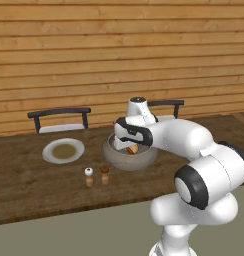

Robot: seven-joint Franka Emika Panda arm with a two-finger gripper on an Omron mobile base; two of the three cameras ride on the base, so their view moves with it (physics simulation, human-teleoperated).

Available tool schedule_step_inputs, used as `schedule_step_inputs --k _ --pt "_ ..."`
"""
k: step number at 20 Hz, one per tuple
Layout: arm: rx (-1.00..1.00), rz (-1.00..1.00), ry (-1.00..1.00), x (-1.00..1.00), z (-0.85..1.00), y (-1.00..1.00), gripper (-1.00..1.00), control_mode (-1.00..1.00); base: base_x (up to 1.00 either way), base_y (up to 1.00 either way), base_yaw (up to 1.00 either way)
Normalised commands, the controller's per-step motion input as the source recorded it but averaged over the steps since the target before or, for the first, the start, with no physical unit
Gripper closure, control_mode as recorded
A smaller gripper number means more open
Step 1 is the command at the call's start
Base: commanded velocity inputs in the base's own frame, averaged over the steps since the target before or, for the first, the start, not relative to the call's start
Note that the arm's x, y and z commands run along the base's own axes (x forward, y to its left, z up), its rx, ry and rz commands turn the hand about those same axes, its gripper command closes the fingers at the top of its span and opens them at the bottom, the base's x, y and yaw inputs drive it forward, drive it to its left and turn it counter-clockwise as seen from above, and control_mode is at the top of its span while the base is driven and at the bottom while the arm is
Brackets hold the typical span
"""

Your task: Place one bun and one sausage from the bowl on each plate.

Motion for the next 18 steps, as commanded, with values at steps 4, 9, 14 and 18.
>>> schedule_step_inputs --k 4,9,14,18 --pt "0.00 0.00 0.00 0.00 0.00 0.00 -1.00 -1.00 0.00 0.00 0.00" --pt "0.00 0.00 0.00 0.00 0.00 0.00 -1.00 -1.00 0.00 0.00 0.00" --pt "0.00 0.00 0.00 0.00 0.00 0.00 1.00 -1.00 0.00 0.00 0.00" --pt "0.00 0.00 0.00 0.00 0.00 0.00 1.00 -1.00 0.00 0.00 0.00"
